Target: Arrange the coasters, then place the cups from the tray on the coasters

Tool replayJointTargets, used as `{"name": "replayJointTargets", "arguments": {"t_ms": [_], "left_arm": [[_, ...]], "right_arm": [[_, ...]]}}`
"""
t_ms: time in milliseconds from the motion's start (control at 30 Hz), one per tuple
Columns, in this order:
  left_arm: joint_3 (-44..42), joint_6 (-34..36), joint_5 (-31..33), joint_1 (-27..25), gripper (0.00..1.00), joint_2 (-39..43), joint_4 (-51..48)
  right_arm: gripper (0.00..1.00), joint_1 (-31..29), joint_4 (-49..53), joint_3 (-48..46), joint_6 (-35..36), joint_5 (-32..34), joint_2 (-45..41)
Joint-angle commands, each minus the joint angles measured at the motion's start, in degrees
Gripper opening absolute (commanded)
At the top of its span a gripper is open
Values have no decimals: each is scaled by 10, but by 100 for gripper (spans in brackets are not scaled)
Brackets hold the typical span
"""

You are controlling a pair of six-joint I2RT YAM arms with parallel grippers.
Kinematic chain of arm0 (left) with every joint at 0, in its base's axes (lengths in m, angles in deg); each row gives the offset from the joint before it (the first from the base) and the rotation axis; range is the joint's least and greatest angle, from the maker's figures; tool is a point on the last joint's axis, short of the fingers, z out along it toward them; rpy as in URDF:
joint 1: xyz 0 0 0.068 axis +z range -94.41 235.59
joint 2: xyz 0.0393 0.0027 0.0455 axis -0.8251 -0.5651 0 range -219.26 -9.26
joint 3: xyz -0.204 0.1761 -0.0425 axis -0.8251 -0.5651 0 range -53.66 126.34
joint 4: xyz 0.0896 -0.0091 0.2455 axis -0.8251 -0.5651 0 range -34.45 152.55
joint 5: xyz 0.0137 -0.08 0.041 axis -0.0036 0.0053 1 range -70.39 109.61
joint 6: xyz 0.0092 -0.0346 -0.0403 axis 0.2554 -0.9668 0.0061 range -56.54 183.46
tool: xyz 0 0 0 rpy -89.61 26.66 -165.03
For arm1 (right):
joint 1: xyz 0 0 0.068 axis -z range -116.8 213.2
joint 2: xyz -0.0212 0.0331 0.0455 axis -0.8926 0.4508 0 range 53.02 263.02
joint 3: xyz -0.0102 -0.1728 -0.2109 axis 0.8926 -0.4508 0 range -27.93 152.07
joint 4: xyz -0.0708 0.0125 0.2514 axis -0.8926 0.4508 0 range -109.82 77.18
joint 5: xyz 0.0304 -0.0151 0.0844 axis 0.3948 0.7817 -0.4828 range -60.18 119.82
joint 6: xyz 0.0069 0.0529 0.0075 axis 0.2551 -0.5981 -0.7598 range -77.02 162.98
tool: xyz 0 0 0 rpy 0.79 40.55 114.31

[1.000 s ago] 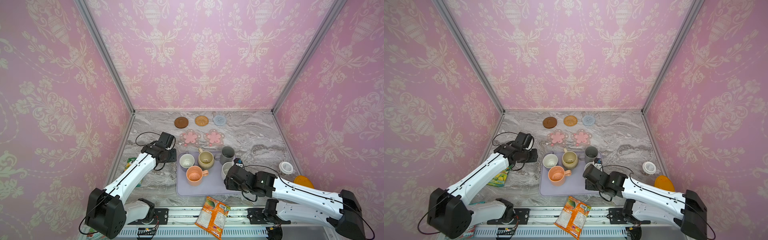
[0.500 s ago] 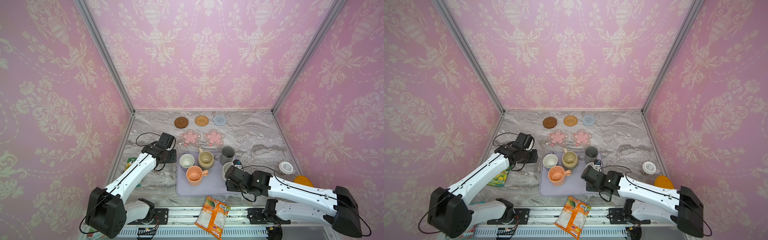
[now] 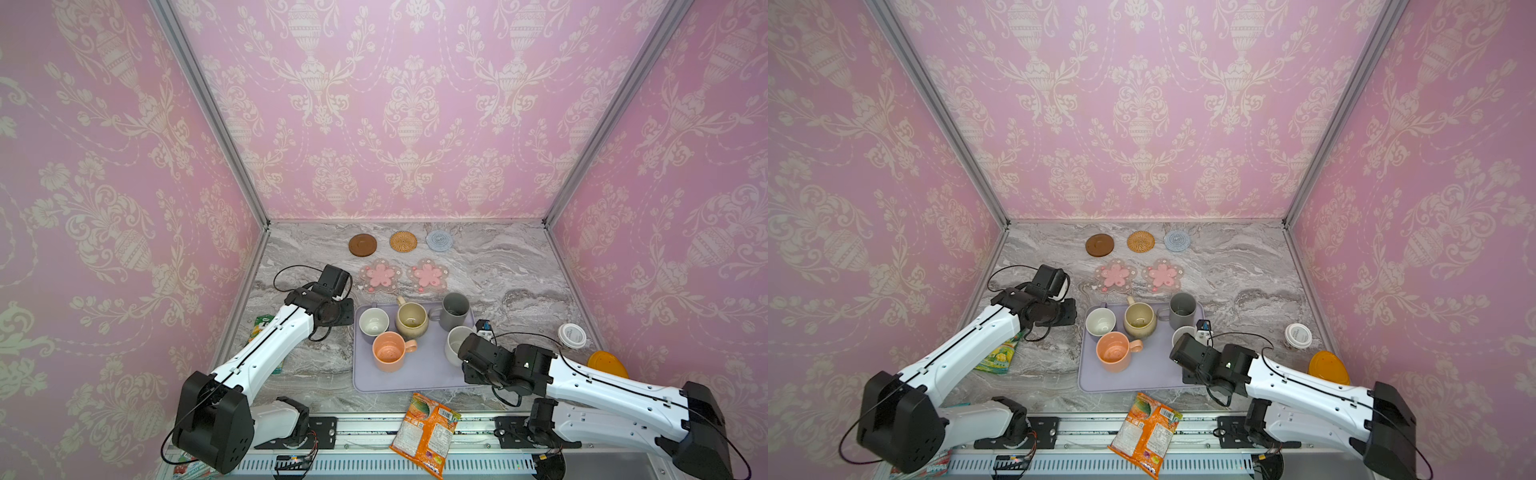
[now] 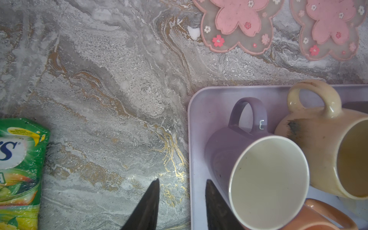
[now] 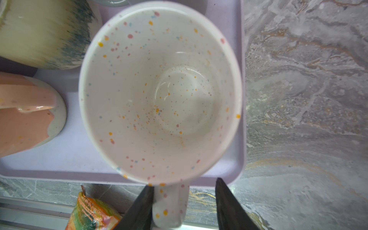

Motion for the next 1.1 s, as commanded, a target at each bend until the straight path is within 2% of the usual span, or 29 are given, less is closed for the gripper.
{"name": "replayJointTargets", "arguments": {"t_ms": [0, 233, 700, 1067], "left_arm": [[14, -2, -8, -3, 41, -7, -9], [15, -2, -5, -3, 41, -7, -12], [9, -4, -3, -3, 41, -9, -11], [19, -6, -4, -3, 41, -14, -14]], "right_arm": [[49, 5, -10, 6, 27, -2, 22], [45, 4, -41, 11, 46, -9, 70], [0, 5, -55, 9, 59, -13, 87], [0, 6, -81, -20, 66, -14, 41]]}}
